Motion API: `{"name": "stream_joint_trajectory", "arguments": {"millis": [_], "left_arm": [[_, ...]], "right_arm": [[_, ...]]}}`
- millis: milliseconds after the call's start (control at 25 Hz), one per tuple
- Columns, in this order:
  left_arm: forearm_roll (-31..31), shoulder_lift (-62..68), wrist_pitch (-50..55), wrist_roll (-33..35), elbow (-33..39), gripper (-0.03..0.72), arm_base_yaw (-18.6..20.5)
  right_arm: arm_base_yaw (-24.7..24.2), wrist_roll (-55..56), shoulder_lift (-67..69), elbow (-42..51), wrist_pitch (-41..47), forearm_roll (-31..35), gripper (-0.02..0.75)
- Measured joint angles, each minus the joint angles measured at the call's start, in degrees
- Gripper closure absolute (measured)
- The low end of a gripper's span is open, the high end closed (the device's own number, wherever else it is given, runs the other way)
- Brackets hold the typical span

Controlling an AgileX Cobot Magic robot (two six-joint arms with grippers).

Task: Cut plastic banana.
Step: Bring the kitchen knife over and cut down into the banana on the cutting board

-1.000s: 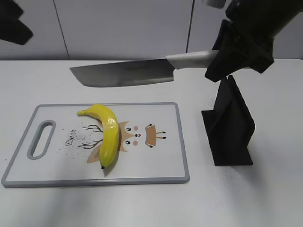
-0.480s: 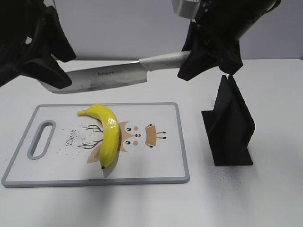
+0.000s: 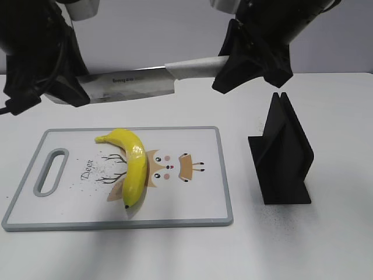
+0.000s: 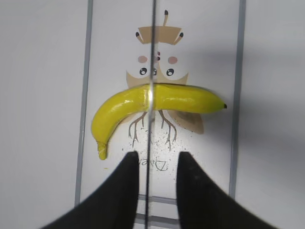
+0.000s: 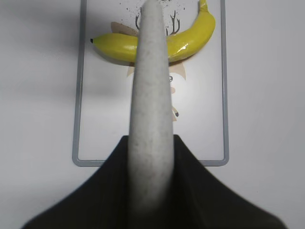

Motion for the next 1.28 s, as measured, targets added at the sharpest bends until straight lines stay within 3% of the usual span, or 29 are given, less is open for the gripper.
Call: {"name": "stream_joint_trajectory", "arguments": {"millis": [160, 280, 760, 1280], "left_arm": [[0.8, 0.0, -0.1, 0.0, -0.1, 0.569, 0.0], [2.7, 0.0, -0.1, 0.0, -0.1, 0.663, 0.0], [7.6, 7.0, -4.7, -0.2, -0.2, 0.686, 0.2], [1.8, 31.1, -16.2, -0.7, -0.4, 0.687, 0.2]], "right_arm": [[0.0, 0.0, 0.0, 0.0, 0.0, 0.1, 0.575], [0.0, -0.1, 0.0, 0.0, 0.1, 0.3, 0.575], [0.0, -0.5, 6.3, 0.0, -5.1, 0.5, 0.575], [0.0, -1.0, 26.2, -0.1, -12.2, -3.1, 0.575]]}}
